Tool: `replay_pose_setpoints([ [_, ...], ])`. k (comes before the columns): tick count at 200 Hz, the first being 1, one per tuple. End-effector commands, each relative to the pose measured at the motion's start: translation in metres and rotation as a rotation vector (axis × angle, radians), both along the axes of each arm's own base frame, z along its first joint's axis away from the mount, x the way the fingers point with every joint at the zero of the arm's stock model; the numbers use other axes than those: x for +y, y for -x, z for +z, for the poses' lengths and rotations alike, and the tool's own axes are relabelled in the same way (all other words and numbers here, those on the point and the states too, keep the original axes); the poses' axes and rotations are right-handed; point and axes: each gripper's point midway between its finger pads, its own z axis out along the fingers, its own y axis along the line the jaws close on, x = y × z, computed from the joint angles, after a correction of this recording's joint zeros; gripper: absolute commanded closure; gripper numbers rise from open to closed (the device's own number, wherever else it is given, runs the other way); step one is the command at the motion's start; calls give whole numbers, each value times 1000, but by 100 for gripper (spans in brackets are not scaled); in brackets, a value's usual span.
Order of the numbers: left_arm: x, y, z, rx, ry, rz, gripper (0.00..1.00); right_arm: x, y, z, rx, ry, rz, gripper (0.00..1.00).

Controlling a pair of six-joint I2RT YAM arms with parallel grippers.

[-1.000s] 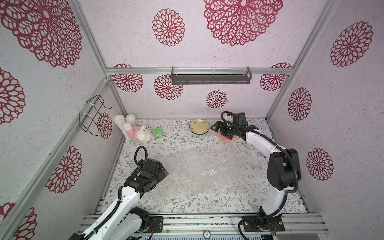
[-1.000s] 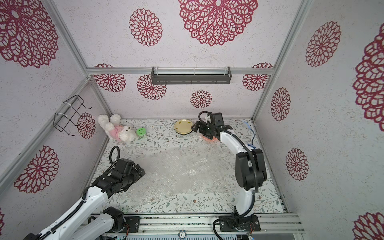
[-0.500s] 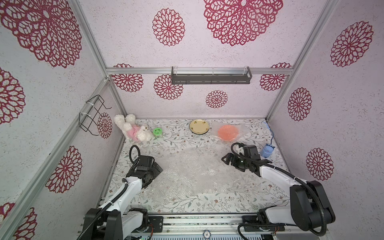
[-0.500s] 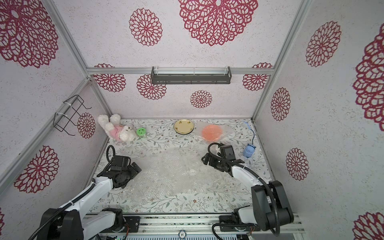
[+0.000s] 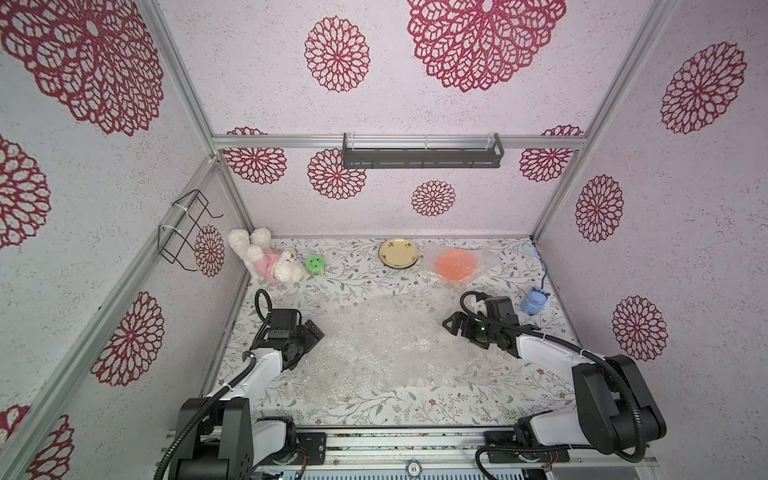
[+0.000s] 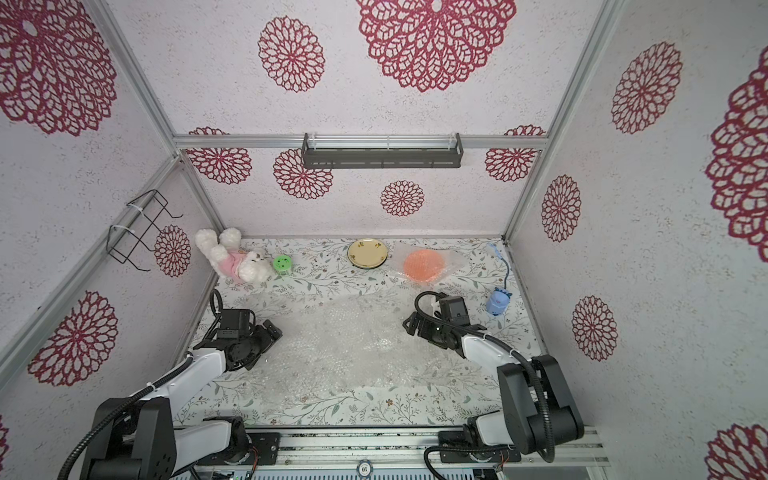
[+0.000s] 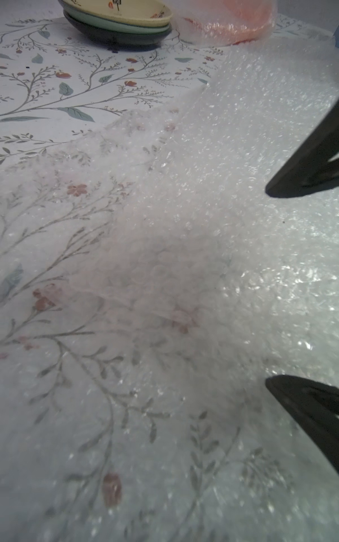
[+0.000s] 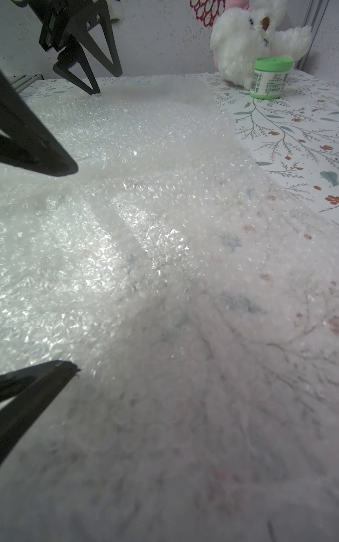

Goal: Unpack dinner plates from bubble wrap
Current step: Adjust the bubble wrap on the bubble wrap.

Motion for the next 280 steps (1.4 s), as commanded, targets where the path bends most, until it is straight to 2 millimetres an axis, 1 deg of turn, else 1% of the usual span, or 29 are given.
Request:
replay_pose_setpoints([
  [1, 2, -4, 2, -8, -6, -14, 1, 2, -8, 6, -21, -26, -6, 1],
  [6, 1, -5, 2, -16, -1, -17, 1, 2, -8, 5, -19, -26, -5, 1],
  [17, -7, -8, 1, -42, 46, -43, 2, 4, -8, 4, -16, -32, -3, 1],
  [40, -27, -17, 9, -88, 140, -117, 0, 5, -8, 0, -7, -36, -2, 1],
  [75, -36, -19, 29, -150, 195, -134, 0, 6, -8, -9, 18, -41, 3, 1],
  [96, -42, -21, 42, -191, 237, -136, 5, 8, -8, -12, 26, -56, 5, 1],
  [113, -42, -21, 50, -217, 250, -126, 12, 9, -9, -13, 28, -59, 7, 1],
  [126, -39, -19, 48, -210, 239, -109, 21, 9, -10, -13, 29, -57, 5, 1],
  [153, -31, -14, 30, -122, 206, -67, 57, 10, -14, -15, 42, -71, -3, 1],
  [160, -30, -14, 25, -94, 201, -58, 69, 8, -15, -15, 45, -74, -11, 1],
  [168, -31, -14, 21, -75, 205, -58, 81, 6, -16, -16, 50, -72, -25, 1],
  [179, -32, -16, 20, -56, 214, -58, 94, -1, -17, -18, 61, -64, -57, 1],
  [186, -33, -18, 22, -49, 218, -64, 100, -6, -18, -20, 72, -60, -75, 1],
  [201, -33, -19, 32, -41, 211, -76, 100, -12, -18, -19, 76, -59, -91, 1],
  [214, -28, -19, 47, -47, 173, -79, 100, -19, -19, -19, 74, -35, -110, 1],
  [229, -17, -17, 66, -63, 103, -69, 100, -26, -18, -20, 77, -15, -135, 1],
  [243, -5, -15, 82, -71, 29, -47, 100, -28, -18, -20, 81, -12, -140, 1],
  [265, 7, -18, 100, -82, -23, -34, 100, -30, -17, -22, 84, -7, -145, 1],
  [280, 15, -21, 108, -72, -45, -24, 100, -31, -17, -23, 84, -3, -146, 1],
])
